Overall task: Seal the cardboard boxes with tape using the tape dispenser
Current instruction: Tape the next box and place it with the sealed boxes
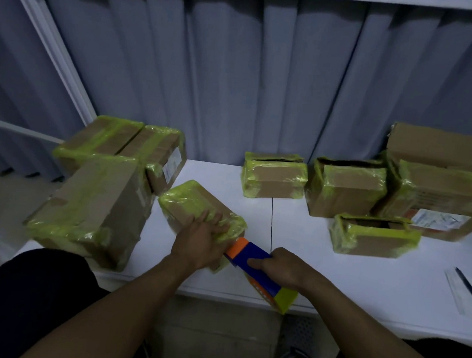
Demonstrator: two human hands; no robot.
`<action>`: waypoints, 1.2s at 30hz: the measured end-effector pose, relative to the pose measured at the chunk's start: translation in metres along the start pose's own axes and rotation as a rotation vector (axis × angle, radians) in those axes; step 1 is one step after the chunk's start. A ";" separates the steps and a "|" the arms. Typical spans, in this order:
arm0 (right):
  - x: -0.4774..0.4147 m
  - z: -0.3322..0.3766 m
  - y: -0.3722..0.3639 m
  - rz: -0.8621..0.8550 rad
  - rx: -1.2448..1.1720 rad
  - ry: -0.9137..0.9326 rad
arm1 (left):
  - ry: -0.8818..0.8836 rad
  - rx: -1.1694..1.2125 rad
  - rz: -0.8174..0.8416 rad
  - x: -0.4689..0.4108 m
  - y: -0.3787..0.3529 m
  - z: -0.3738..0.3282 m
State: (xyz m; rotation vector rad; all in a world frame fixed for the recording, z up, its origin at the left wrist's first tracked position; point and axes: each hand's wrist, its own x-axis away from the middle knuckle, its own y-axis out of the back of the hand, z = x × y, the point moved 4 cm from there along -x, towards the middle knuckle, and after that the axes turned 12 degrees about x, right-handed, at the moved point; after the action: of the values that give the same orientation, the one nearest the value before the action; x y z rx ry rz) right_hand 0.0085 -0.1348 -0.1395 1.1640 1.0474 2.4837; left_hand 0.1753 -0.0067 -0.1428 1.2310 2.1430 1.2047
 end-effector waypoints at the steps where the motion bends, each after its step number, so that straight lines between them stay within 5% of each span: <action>1: -0.002 0.002 -0.001 -0.005 -0.009 0.005 | -0.007 0.007 0.001 0.000 0.000 0.002; 5: -0.004 0.008 -0.004 -0.031 0.020 0.027 | 0.013 0.173 0.044 -0.001 -0.001 0.010; 27: 0.044 -0.030 -0.023 -0.001 -0.278 0.079 | -0.028 -0.027 0.075 -0.001 -0.001 0.011; 36: 0.012 -0.021 -0.026 0.001 -0.138 -0.009 | -0.007 -0.139 0.024 0.001 -0.003 0.004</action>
State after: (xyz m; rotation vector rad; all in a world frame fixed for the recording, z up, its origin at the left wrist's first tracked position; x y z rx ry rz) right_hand -0.0175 -0.1215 -0.1594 1.1340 0.8584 2.5035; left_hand 0.1762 -0.0049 -0.1481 1.2022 2.0073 1.3326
